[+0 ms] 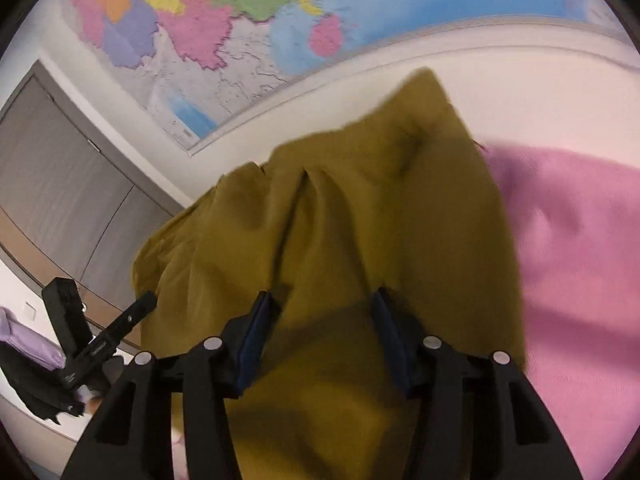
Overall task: Fold large clothes
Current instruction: 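Lower the jacket bundle onto the cream and beige clothes stack with both tools, then open both tools and withdraw them from the stacked jacket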
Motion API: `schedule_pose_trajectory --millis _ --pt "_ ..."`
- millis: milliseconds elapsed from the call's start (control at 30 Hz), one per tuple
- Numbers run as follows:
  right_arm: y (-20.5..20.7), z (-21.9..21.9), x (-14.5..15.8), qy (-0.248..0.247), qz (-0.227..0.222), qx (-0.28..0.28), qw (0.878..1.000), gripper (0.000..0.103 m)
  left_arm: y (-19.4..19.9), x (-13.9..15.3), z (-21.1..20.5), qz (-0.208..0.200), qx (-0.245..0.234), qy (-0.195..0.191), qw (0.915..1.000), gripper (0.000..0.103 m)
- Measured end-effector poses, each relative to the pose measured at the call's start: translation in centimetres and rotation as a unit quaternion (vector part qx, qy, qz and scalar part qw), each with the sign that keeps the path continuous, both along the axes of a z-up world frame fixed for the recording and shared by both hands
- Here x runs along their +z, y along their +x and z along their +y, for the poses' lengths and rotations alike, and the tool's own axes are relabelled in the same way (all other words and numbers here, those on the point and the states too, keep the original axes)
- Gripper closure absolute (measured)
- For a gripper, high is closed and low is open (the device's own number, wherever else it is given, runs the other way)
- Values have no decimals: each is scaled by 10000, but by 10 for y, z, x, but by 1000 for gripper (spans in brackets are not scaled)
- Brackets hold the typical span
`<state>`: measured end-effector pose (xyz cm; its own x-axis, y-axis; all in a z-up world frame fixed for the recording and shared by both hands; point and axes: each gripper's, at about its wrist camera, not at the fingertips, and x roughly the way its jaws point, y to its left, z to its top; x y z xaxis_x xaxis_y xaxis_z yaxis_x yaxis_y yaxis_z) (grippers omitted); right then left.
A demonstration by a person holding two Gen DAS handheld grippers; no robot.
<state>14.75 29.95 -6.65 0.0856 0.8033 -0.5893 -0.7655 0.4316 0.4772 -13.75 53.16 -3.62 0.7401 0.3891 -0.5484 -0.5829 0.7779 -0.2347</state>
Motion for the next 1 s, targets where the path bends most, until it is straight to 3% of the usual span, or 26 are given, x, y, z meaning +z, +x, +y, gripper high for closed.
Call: schedule_pose_trajectory --millis 67,133,233,333,367,467,567,700,1000 --pt "-10 -11 15 38 -210 -48 9998 53 -4 0 -1 -95 36 4 9999 13" --pt "-33 -23 34 119 -822 8 9965 51 -13 1 -4 -238 74 1 9997 13" --pt "-66 -35 46 369 -1338 314 9898 49 -17 2 -13 -253 133 170 9994 13" --pt "-100 -34 36 191 -2046 410 9778 45 -17 -1 -35 -233 105 324 9991 7" --pt "-105 -31 27 4 -2133 477 9758 41 -16 -4 -43 -172 165 431 9988 5" --pt "-113 -21 -4 -565 -2474 375 9665 40 -11 -14 -60 8 261 538 9982 6" --pt "-120 -28 -2 -367 -2533 285 9663 33 -11 -22 -78 117 348 447 9983 6" --pt "-134 -44 10 -41 -2614 259 9649 24 -16 -19 -104 141 486 623 9968 6" --pt "-161 -74 -1 18 -2475 266 9685 12 -27 -13 -151 166 618 734 9952 5"
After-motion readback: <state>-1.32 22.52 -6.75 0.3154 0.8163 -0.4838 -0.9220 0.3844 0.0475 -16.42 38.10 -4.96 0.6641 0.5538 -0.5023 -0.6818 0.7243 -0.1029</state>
